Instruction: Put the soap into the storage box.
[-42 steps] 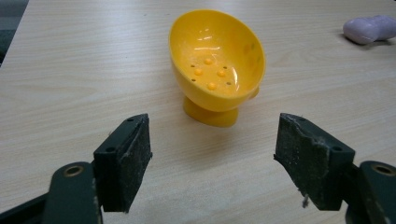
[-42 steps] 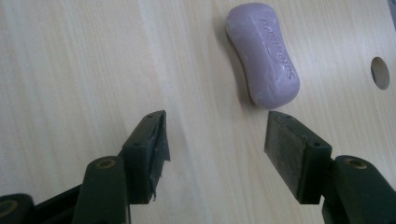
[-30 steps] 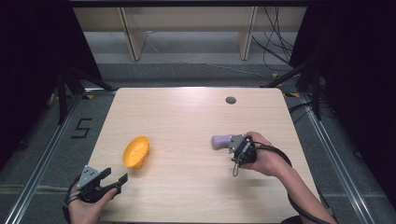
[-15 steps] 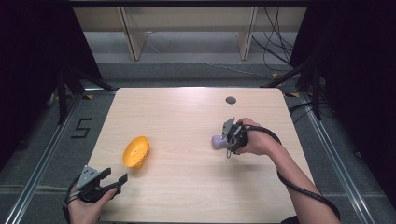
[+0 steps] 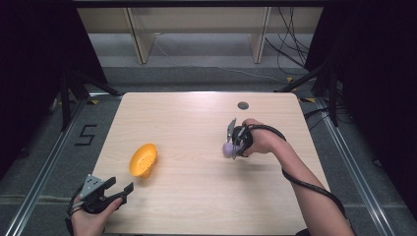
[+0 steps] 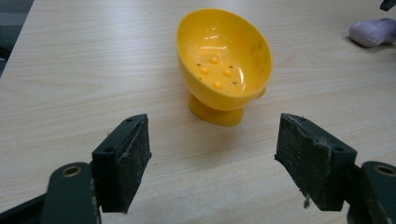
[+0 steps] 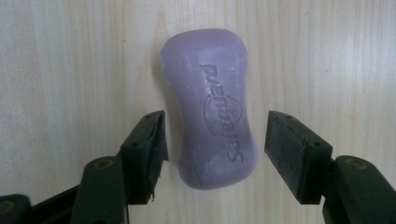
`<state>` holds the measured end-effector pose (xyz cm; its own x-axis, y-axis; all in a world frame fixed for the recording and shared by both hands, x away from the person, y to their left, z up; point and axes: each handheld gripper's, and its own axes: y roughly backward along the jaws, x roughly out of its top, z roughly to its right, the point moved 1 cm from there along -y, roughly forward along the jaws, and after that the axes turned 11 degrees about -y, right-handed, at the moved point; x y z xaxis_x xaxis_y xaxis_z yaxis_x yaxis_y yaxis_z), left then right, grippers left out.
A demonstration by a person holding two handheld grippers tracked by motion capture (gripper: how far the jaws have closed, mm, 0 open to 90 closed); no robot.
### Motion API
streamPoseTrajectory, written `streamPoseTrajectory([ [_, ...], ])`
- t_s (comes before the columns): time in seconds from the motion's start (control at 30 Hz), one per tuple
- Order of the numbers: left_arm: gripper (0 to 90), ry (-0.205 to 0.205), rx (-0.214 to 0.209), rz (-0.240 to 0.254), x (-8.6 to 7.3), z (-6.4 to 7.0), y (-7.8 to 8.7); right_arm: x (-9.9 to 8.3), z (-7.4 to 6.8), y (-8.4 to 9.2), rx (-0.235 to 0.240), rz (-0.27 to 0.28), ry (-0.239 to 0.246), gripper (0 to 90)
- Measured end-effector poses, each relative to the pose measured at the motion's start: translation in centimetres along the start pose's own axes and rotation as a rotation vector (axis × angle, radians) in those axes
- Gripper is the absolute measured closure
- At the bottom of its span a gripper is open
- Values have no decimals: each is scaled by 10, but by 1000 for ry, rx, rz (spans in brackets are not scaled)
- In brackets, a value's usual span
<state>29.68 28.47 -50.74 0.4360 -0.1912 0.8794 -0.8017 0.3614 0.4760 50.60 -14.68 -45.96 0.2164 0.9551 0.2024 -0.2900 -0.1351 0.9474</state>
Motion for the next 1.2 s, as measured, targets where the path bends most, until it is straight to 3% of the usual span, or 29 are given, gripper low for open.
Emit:
streamPoseTrajectory([
  [0.17, 252, 3, 4, -6, 0, 1, 0, 4, 2, -4, 22, -10, 36, 398],
  [0.2, 252, -1, 4, -6, 0, 1, 0, 4, 0, -4, 13, -20, 11, 399],
  [0.27, 252, -1, 3, -6, 0, 0, 0, 5, 1, -7, 27, -16, 35, 403],
  [0.33, 252, -1, 3, -5, 0, 0, 0, 5, 0, -9, 27, -24, 17, 405],
  [0.4, 251, 0, 3, -4, 0, 0, 0, 5, 2, -11, 26, -32, 35, 405],
  [0.43, 251, 0, 3, -5, 0, 0, 0, 6, 1, -11, 31, -43, 13, 406],
  [0.5, 251, 0, 4, -6, 0, 0, 0, 7, 3, -13, 43, -26, 45, 407],
  [0.53, 251, 0, 4, -6, 0, 0, 0, 7, 2, -13, 34, -38, 19, 407],
  [0.73, 249, -7, 4, 2, 0, 0, 0, 7, 3, -16, 40, -49, 13, 408],
  [0.77, 250, -6, 4, 2, 0, 0, 0, 8, 4, -18, 46, -42, 34, 408],
  [0.8, 250, -7, 4, 1, 0, 0, 0, 7, 4, -18, 40, -54, 15, 408],
  [1.07, 248, -3, 3, 2, 0, 0, 0, 11, 4, -23, 52, -64, 13, 426],
  [1.13, 248, -1, 2, 1, 0, 0, 0, 11, 3, -23, 57, -95, -11, 429],
  [1.17, 248, -2, 2, 1, 0, 0, 0, 12, 5, -25, 63, -74, 34, 432],
  [1.2, 247, -2, 2, 1, 0, 0, 0, 13, 6, -25, 70, -65, 43, 436],
])
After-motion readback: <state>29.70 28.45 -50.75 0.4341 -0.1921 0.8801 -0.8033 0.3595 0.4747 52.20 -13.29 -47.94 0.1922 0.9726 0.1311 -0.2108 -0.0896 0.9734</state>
